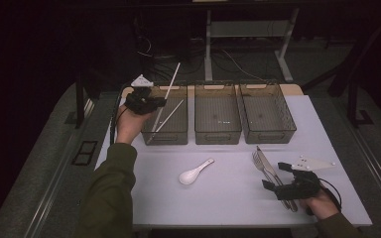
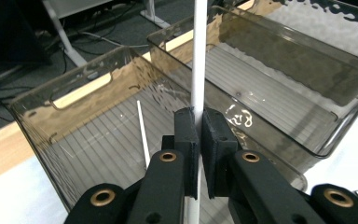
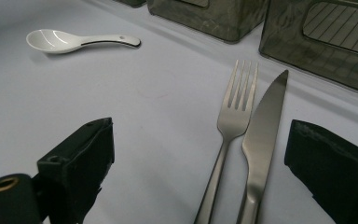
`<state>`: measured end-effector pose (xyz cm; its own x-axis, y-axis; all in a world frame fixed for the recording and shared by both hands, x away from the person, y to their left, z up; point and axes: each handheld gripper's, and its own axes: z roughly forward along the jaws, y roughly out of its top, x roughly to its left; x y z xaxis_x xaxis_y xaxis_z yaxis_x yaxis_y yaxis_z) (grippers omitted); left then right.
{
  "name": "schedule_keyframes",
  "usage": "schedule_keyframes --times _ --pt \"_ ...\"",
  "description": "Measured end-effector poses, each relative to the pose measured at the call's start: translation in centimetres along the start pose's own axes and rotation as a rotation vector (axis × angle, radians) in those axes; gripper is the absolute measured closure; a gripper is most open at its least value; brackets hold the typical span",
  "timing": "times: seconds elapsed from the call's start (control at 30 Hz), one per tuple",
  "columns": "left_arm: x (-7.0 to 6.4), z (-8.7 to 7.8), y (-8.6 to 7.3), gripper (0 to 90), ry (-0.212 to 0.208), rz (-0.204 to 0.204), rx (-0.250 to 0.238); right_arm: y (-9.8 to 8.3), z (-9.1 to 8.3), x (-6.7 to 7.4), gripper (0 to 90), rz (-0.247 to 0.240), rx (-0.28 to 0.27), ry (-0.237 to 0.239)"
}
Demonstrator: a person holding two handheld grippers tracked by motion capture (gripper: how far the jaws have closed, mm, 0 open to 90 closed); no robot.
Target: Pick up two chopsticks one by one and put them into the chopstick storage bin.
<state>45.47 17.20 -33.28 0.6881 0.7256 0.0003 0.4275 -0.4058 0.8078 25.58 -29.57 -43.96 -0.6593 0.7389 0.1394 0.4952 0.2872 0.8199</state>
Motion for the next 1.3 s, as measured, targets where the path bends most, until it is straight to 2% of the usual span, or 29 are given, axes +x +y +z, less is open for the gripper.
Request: schedule_keyframes --times 0.27,0.5,0.57,0.77,0.9,1.13,1.3 --pt "0.4 1.5 -1.5 84.8 -0.007 -0.019 0.062 0.0 0.0 0.0 8.3 0.003 -0.001 0.003" --pt "0.7 2.2 -2.9 84.7 0.006 -0.029 0.119 0.0 0.0 0.0 8.3 0.004 -0.001 0.001" --pt "0.9 2.3 -3.1 84.7 0.004 -0.021 0.128 0.0 0.0 0.0 8.3 0.001 0.001 0.001" --pt "1.0 2.6 -3.5 84.5 0.008 -0.031 0.143 0.0 0.0 0.0 8.3 0.004 0.002 0.001" --pt "0.9 3.0 -3.4 83.9 0.036 -0.034 0.16 0.0 0.0 0.0 8.3 0.002 0.002 0.002" --pt "1.0 4.0 -3.5 83.2 0.089 -0.068 0.178 0.0 0.0 0.0 8.3 0.001 0.001 0.002" --pt "0.8 4.5 -3.6 82.8 0.115 -0.062 0.198 0.0 0.0 0.0 8.3 0.002 0.002 0.007"
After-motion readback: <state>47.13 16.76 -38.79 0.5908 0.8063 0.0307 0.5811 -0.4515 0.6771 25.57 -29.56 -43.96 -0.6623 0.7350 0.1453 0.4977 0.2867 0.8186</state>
